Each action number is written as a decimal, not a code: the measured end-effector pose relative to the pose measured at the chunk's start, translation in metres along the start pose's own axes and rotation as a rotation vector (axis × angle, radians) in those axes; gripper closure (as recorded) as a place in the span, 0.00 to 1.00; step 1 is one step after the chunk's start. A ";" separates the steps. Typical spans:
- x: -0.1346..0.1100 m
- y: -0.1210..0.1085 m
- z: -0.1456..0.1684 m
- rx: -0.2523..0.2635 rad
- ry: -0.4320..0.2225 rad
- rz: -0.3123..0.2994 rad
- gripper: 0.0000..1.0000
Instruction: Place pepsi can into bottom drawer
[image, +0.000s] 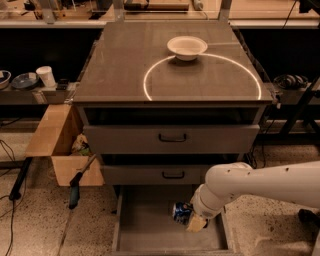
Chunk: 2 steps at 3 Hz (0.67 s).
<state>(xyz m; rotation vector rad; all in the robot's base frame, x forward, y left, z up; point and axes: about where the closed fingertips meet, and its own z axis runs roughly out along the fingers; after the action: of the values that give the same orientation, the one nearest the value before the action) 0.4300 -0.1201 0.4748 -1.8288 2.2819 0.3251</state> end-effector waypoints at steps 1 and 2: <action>0.008 -0.003 0.011 0.028 -0.005 0.026 1.00; 0.016 -0.012 0.027 0.040 -0.020 0.060 1.00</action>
Offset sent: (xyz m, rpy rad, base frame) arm 0.0195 -0.0147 -0.0606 0.0364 -0.0232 -0.1240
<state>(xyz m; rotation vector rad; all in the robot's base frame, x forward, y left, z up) 0.4385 -0.1290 0.4434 -1.7326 2.3159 0.3032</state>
